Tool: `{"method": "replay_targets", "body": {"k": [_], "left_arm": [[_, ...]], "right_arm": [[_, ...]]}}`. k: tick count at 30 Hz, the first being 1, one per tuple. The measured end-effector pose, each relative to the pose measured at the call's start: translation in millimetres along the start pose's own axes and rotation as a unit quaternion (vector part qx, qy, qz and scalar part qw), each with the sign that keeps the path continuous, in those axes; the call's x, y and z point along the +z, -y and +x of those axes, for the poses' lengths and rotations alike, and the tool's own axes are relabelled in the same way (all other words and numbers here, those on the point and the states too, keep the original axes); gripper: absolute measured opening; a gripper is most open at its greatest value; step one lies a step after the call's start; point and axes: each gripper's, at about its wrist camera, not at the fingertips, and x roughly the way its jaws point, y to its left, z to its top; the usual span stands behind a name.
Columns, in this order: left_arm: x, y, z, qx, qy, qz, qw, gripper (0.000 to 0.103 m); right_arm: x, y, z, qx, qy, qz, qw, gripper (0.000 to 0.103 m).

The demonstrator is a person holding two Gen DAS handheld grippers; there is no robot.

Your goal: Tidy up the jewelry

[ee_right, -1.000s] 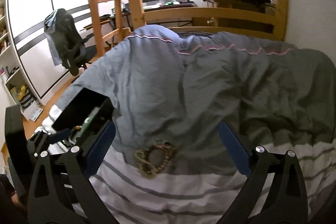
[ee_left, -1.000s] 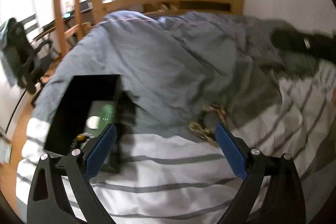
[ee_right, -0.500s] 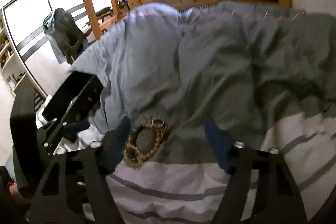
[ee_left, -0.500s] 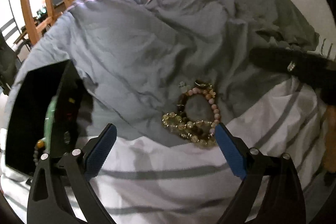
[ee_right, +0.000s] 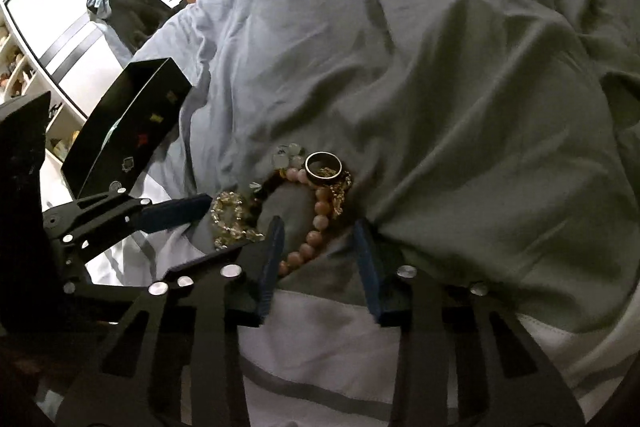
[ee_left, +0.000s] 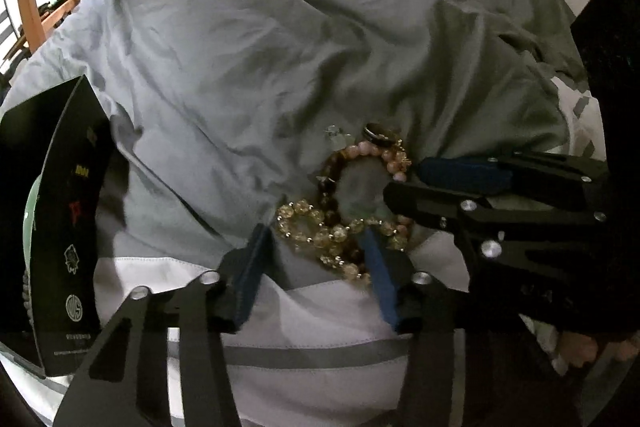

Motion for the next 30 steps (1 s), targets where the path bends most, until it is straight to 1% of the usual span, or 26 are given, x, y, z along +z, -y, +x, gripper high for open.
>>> {"method": "replay_targets", "body": {"k": [1,4,5,6,7,9,12,15,18,19,23,25,26,27,28,29,30], "left_arm": [[-1,0,-1,0.001,0.001,-0.001,1.0,0.041],[-2,-6,-5,-0.003,0.004,-0.018,0.9998,0.028],[-1,-9,-7,-0.005,0.006,-0.027,0.9996,0.019],[-1,-14,-8,-0.007,0.008,-0.038,0.9992,0.013],[-1,-18,-9,-0.011,0.009,-0.047,0.9988,0.013],[1,-25,-12,-0.014,0.014,-0.066,0.9977,0.009],[2,-34,-16,-0.016,0.025,-0.082,0.9962,0.009],[4,-39,-19,-0.023,0.033,-0.092,0.9949,0.008],[8,-38,-20,-0.021,0.04,-0.093,0.9946,0.008],[8,-38,-22,-0.019,0.045,-0.093,0.9945,0.008],[9,-40,-32,-0.011,0.067,-0.097,0.993,0.008],[12,-43,-36,-0.011,0.076,-0.101,0.9919,0.008],[12,-42,-39,-0.008,0.082,-0.101,0.9914,0.008],[13,-41,-41,-0.007,0.086,-0.098,0.9914,0.008],[14,-41,-42,-0.007,0.088,-0.096,0.9915,0.008],[14,-40,-42,-0.006,0.088,-0.095,0.9916,0.008],[14,-39,-42,-0.007,0.087,-0.092,0.9919,0.008]], "right_arm": [[0,0,0,-0.002,0.0,0.0,1.0,0.023],[-3,1,1,-0.005,-0.003,-0.002,1.0,0.013],[-3,1,1,-0.003,-0.004,-0.002,1.0,0.011],[-3,1,1,-0.003,-0.003,-0.003,1.0,0.007],[-3,0,-1,-0.003,0.001,-0.006,1.0,0.004],[-2,-2,-5,-0.005,0.012,-0.01,1.0,0.001],[3,0,-16,0.001,0.042,-0.006,0.999,0.001],[6,4,-20,0.012,0.049,0.006,0.999,0.001],[6,5,-15,0.011,0.039,0.012,0.999,0.001],[6,6,-11,0.008,0.03,0.014,0.999,0.001],[2,4,-6,0.008,0.019,0.012,1.0,0.001],[1,5,-5,0.016,0.016,0.021,1.0,0.003],[1,6,-3,0.018,0.01,0.026,0.999,0.006],[0,8,1,0.021,-0.001,0.036,0.999,0.027],[-1,10,5,0.029,-0.009,0.045,0.999,0.043],[-2,9,7,0.044,-0.008,0.046,0.998,0.046],[-3,6,6,0.044,-0.003,0.039,0.998,0.049]]}}
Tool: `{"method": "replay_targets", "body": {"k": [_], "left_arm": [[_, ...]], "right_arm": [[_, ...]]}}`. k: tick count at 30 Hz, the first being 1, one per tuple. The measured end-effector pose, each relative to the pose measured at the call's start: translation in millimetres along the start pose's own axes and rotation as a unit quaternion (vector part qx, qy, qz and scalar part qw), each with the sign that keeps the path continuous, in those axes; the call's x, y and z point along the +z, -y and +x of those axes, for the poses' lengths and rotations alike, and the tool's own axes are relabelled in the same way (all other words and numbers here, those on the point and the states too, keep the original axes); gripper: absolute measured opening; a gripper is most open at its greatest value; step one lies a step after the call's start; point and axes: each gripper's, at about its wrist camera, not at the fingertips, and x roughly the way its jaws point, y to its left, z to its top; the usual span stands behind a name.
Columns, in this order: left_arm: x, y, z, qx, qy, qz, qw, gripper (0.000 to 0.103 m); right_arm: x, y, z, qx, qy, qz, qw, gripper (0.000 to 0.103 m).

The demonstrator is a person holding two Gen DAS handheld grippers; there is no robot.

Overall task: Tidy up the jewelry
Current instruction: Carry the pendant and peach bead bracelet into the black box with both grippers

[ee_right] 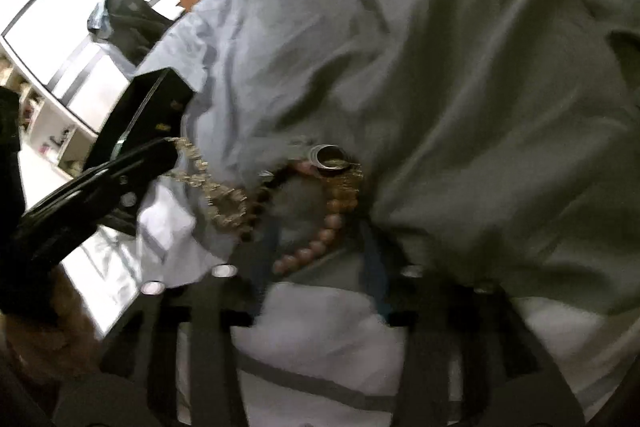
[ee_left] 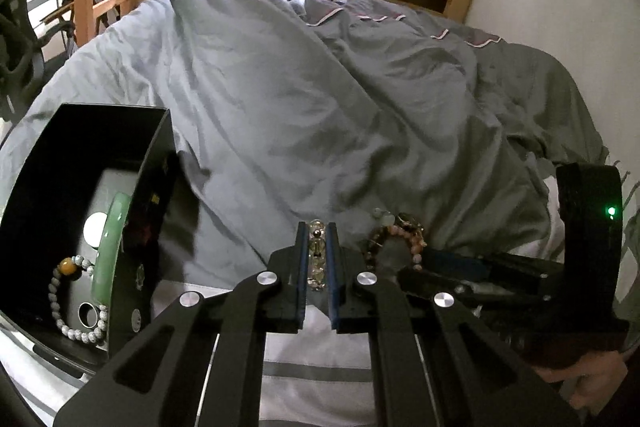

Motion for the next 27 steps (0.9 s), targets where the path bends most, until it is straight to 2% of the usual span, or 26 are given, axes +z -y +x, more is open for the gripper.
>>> {"method": "replay_targets", "body": {"k": [3,5,7,9,16,18,27], "left_arm": [[-2,2,0,0.002,-0.002,0.007,1.0,0.008],[-2,4,0,0.004,-0.001,0.01,0.9999,0.008],[-1,4,0,0.006,0.002,0.011,0.9999,0.008],[-3,4,-2,0.009,0.005,0.01,0.9999,0.008],[2,0,-11,0.013,0.026,0.002,0.9996,0.008],[3,0,-13,0.013,0.03,0.002,0.9995,0.008],[5,5,-25,0.006,0.044,0.011,0.999,0.008]], "right_arm": [[-2,-13,3,-0.024,-0.001,-0.037,0.999,0.048],[-5,-18,6,-0.048,-0.001,-0.061,0.997,0.033],[-4,-16,4,-0.053,0.001,-0.063,0.997,0.013],[-2,-12,0,-0.042,0.008,-0.055,0.998,0.009],[6,-17,-40,-0.012,0.104,-0.056,0.993,0.009],[9,-19,-46,-0.009,0.119,-0.056,0.991,0.009],[16,-28,-55,-0.005,0.135,-0.054,0.989,0.009]]}}
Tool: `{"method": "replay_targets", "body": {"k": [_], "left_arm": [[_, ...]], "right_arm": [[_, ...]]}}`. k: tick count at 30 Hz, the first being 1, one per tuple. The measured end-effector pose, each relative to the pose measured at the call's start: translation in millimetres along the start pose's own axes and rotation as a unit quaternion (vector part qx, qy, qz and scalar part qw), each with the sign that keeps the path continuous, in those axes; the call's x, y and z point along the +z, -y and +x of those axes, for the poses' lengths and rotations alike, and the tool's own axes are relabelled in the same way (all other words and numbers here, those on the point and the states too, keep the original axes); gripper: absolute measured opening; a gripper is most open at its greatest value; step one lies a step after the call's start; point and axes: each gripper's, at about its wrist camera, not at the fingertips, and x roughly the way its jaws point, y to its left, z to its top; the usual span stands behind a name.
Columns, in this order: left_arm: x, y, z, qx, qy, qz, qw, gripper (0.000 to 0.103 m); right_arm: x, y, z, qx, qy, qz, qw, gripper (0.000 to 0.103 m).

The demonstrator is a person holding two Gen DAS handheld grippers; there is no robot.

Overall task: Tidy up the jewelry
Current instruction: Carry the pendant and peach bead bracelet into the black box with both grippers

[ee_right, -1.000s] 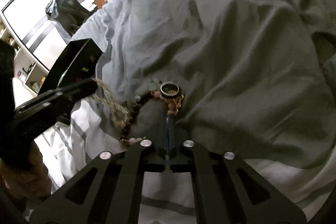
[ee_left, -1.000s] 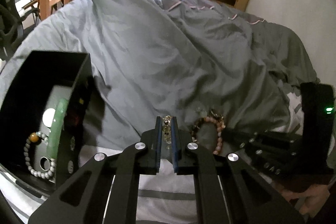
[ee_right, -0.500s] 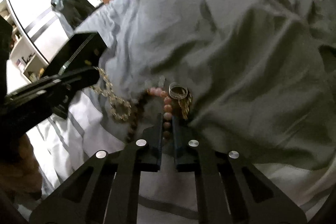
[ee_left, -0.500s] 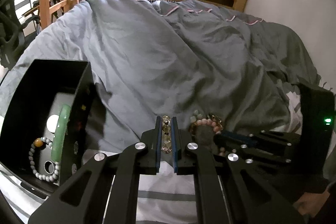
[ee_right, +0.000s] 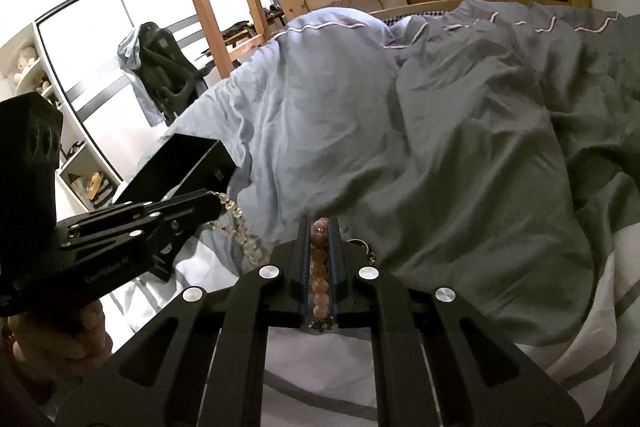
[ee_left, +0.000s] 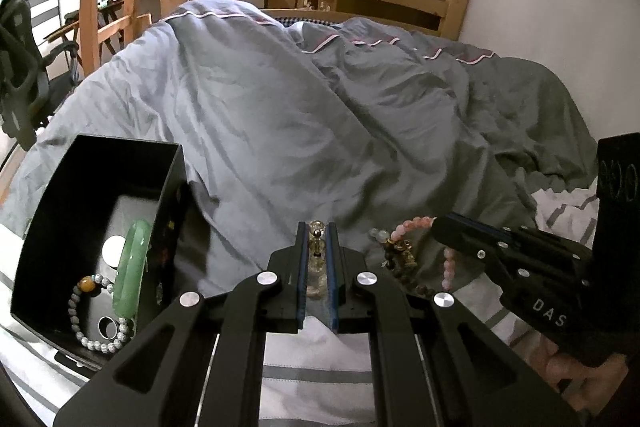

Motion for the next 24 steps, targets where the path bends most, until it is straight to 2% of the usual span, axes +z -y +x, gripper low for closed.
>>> {"method": "replay_targets", "body": {"k": [15,24], "left_arm": [[-3,-4,-46,-0.002,0.022,-0.002,0.9997,0.008],[-2,-14,-76,0.014,0.036,-0.007,0.9992,0.008]], "right_arm": [[7,-30,-45,0.001,0.026,-0.015,1.0,0.009],[10,-53,-57,0.001,0.031,-0.03,0.999,0.009]]}}
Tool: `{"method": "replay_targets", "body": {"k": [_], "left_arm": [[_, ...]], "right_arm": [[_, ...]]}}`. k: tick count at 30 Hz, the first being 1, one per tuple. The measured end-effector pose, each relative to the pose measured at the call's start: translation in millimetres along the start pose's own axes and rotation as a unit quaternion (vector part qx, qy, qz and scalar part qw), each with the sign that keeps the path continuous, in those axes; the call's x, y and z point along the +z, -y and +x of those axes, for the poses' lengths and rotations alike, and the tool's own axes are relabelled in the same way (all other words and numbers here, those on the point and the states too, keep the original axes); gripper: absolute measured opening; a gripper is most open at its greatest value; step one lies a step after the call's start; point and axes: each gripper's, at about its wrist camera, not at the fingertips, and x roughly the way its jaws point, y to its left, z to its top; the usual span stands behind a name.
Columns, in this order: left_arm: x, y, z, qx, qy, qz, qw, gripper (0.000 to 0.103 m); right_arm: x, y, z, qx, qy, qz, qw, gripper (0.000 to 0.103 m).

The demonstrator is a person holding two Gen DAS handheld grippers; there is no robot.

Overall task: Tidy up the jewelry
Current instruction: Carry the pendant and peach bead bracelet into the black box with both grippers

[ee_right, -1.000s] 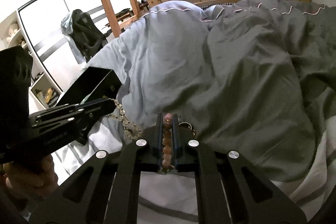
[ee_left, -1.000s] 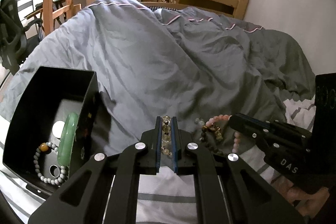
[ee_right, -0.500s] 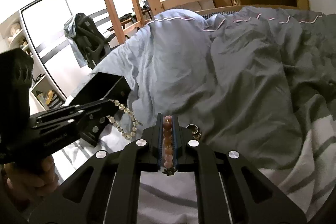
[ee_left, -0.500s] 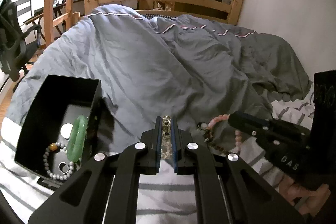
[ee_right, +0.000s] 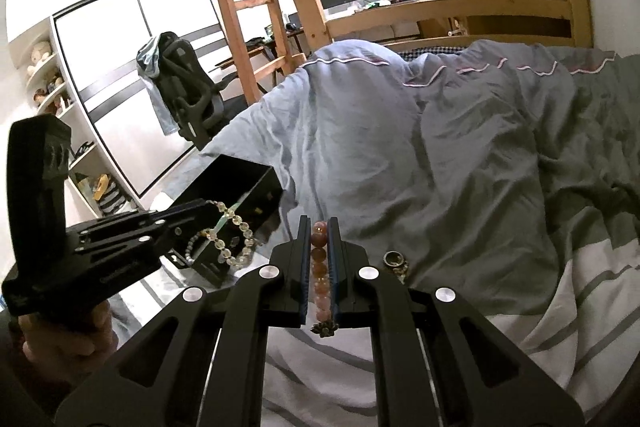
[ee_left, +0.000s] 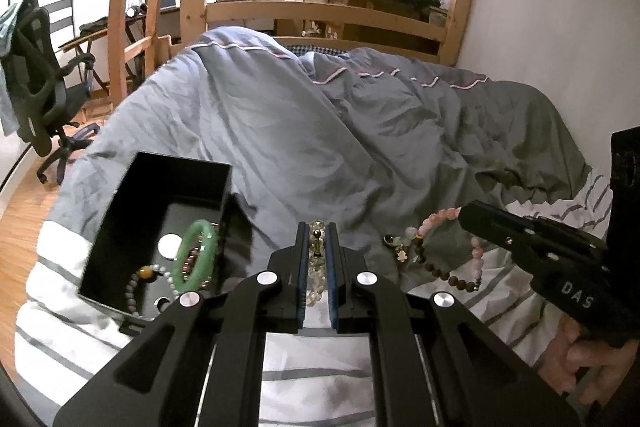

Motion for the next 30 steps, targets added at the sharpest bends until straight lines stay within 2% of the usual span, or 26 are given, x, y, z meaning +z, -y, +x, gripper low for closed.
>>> {"method": "replay_targets", "body": {"k": [24,30], "left_arm": [[19,-60,-33,0.029,0.021,-0.043,0.9984,0.008],[20,-81,-36,0.051,0.022,-0.049,0.9973,0.008]], "right_arm": [[20,-83,33,0.027,-0.018,-0.057,0.998,0.009],[27,-100,45,0.04,-0.02,-0.06,0.997,0.009]]}}
